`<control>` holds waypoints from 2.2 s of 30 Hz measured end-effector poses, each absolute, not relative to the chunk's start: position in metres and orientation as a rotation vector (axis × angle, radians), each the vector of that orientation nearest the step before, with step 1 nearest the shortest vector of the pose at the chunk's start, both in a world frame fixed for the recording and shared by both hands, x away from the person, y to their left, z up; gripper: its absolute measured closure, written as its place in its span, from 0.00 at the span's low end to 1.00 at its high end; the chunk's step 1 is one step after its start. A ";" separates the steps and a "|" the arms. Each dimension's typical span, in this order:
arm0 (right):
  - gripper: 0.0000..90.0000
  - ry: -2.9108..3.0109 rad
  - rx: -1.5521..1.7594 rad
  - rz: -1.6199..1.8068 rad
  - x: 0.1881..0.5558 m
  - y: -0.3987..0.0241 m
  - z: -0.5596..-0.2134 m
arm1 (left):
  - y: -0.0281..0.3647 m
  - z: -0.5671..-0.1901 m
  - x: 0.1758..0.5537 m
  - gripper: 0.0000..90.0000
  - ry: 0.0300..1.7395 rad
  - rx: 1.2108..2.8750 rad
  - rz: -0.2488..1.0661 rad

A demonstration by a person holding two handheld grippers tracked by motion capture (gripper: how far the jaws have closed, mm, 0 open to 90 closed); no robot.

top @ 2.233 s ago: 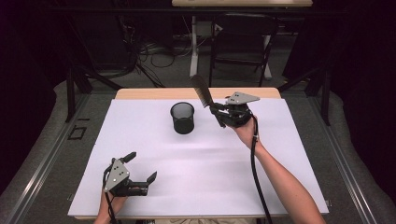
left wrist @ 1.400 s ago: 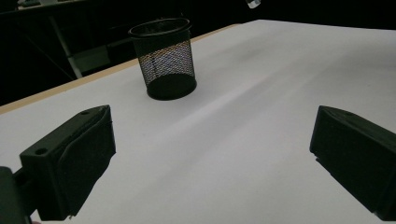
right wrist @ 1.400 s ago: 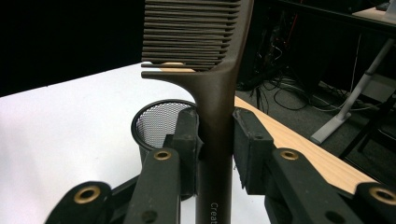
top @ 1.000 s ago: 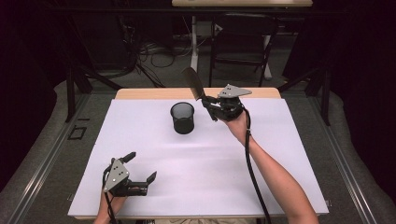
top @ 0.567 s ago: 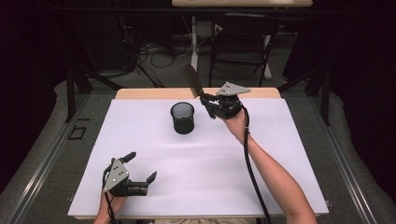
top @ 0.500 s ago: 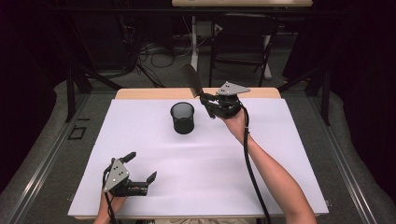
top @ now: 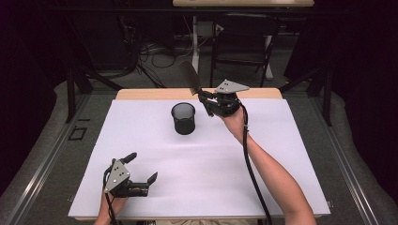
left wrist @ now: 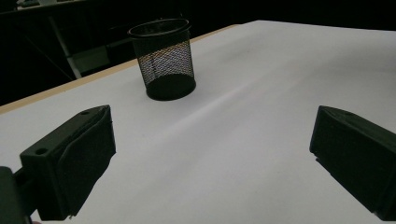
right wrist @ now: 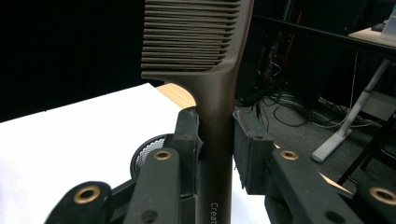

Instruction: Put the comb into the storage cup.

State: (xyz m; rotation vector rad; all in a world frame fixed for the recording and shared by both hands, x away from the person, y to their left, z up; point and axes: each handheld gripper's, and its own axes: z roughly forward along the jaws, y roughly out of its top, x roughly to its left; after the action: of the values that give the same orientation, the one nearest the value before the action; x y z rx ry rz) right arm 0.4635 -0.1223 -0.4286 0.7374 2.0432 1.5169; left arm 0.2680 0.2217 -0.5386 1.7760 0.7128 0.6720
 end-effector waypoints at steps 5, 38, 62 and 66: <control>0.81 2.037 0.738 1.522 0.464 -0.121 -0.428 | 0.222 -0.538 0.268 0.00 0.712 1.772 0.674; 0.81 2.008 0.706 1.580 0.470 -0.105 -0.423 | 0.222 -0.538 0.267 0.00 0.712 1.773 0.671; 0.81 1.981 0.713 1.640 0.478 -0.094 -0.426 | 0.222 -0.538 0.268 0.00 0.714 1.772 0.667; 0.81 1.978 0.719 1.654 0.479 -0.092 -0.427 | 0.220 -0.538 0.268 0.00 0.712 1.771 0.665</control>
State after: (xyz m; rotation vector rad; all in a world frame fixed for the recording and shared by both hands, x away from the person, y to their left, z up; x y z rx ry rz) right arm 0.4794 -0.0917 -0.4265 0.7193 1.9777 1.6539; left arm 0.2678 0.2204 -0.5382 1.7706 0.7123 0.6649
